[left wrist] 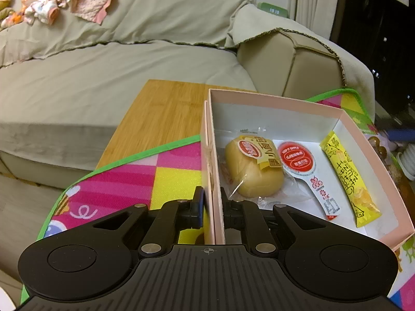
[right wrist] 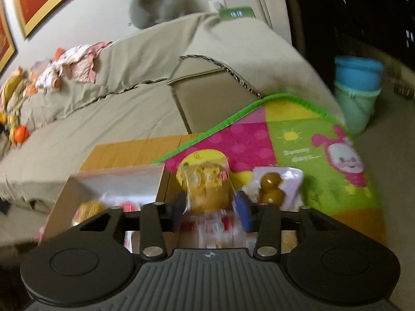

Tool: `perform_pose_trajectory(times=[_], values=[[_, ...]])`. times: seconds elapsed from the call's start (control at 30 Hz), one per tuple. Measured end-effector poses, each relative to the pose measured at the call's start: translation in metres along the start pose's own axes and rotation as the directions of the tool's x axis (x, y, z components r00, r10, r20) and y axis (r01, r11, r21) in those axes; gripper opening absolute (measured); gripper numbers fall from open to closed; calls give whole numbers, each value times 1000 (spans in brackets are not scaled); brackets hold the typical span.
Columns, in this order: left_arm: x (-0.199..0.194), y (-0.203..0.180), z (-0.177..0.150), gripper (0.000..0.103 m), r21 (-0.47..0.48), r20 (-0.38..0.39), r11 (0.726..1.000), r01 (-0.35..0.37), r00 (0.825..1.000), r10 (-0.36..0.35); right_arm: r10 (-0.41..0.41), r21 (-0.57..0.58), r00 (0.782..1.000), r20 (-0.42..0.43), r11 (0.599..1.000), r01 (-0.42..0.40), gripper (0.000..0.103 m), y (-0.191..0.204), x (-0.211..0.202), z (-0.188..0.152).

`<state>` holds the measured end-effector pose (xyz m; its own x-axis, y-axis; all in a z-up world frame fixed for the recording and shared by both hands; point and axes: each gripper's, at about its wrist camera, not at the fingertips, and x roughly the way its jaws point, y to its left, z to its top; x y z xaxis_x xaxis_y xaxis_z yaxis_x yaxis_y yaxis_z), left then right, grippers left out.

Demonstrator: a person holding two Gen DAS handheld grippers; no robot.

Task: Organize objects
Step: 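Grasp the brown candy tray pack with the right gripper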

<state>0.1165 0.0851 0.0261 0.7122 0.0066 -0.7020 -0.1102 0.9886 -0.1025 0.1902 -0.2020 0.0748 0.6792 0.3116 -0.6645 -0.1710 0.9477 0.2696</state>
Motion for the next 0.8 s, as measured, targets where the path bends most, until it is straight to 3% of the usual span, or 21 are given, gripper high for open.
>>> perform_pose_trajectory(times=[0.2,0.3,0.37,0.53,0.73,0.8], values=[[0,-1,-2,12,3,-13,1000,0,1000,0,-59,27,998,-31,998,59,58,1,78,29],[0,-1,-2,12,4,-13,1000,0,1000,0,-10,65,994,-106,998,17,57,-8,102,27],[1,-1,-3,12,2,-12,1000,1,1000,-1,61,87,990,-129,995,-50,49,-15,97,20],[1,1,-4,11,-10,-10,1000,5,1000,-6,116,56,979,-169,993,-108,47,-28,51,-4],[0,1,-5,12,-11,-15,1000,5,1000,-5,128,-55,966,-225,988,-144,47,-27,-11,-44],[0,1,-5,11,-9,-17,1000,5,1000,-5,98,-121,965,-244,984,-130,47,-24,-28,-62]])
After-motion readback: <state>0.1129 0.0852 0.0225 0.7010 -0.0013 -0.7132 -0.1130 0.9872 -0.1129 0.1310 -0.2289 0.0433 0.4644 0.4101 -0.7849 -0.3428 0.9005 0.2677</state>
